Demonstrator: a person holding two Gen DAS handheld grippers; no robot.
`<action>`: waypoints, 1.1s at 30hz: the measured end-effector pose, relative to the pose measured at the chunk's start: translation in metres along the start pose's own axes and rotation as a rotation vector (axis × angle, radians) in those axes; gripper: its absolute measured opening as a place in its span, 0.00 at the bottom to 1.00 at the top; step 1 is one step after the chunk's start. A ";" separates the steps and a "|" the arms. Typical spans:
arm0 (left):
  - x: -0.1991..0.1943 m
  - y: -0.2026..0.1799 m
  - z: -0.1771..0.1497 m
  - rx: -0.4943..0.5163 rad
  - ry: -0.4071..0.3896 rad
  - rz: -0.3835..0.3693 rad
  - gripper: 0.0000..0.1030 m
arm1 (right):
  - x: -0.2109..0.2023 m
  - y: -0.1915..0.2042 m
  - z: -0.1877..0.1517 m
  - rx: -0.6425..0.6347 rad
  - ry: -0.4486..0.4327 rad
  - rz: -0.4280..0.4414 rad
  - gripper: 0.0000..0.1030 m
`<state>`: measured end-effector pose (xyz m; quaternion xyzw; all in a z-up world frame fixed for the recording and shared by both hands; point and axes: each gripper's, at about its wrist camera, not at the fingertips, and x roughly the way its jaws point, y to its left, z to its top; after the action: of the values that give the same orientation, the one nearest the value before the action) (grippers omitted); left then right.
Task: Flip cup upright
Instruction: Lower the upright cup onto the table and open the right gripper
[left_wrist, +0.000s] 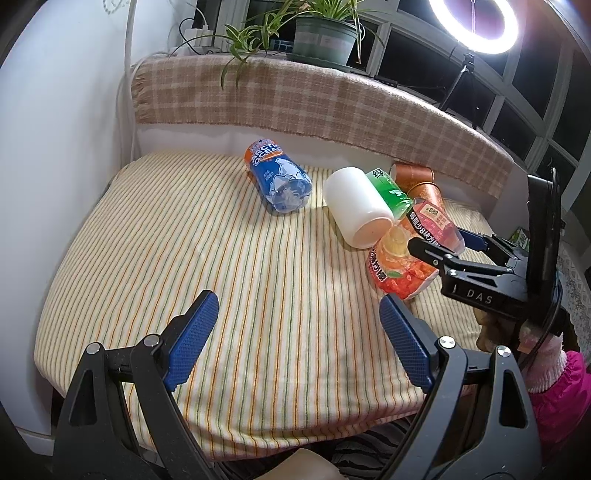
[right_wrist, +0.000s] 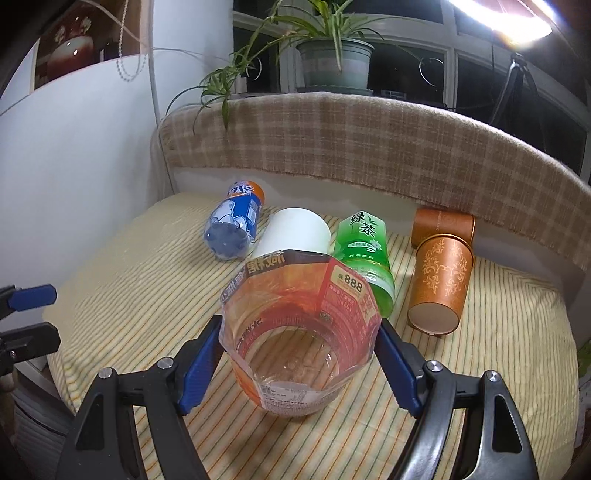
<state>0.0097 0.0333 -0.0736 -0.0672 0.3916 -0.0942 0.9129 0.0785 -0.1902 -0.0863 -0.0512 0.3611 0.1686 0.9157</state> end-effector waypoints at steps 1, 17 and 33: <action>0.000 0.000 0.000 0.001 -0.001 0.000 0.89 | 0.000 0.002 0.000 -0.009 -0.001 -0.003 0.79; -0.006 -0.001 0.001 0.002 -0.009 0.005 0.89 | 0.002 0.024 -0.001 -0.091 -0.008 -0.019 0.80; -0.007 -0.001 0.003 0.012 -0.015 0.009 0.89 | -0.001 0.023 -0.001 -0.069 -0.020 -0.006 0.89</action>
<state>0.0070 0.0344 -0.0672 -0.0606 0.3846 -0.0922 0.9165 0.0692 -0.1692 -0.0852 -0.0823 0.3458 0.1788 0.9174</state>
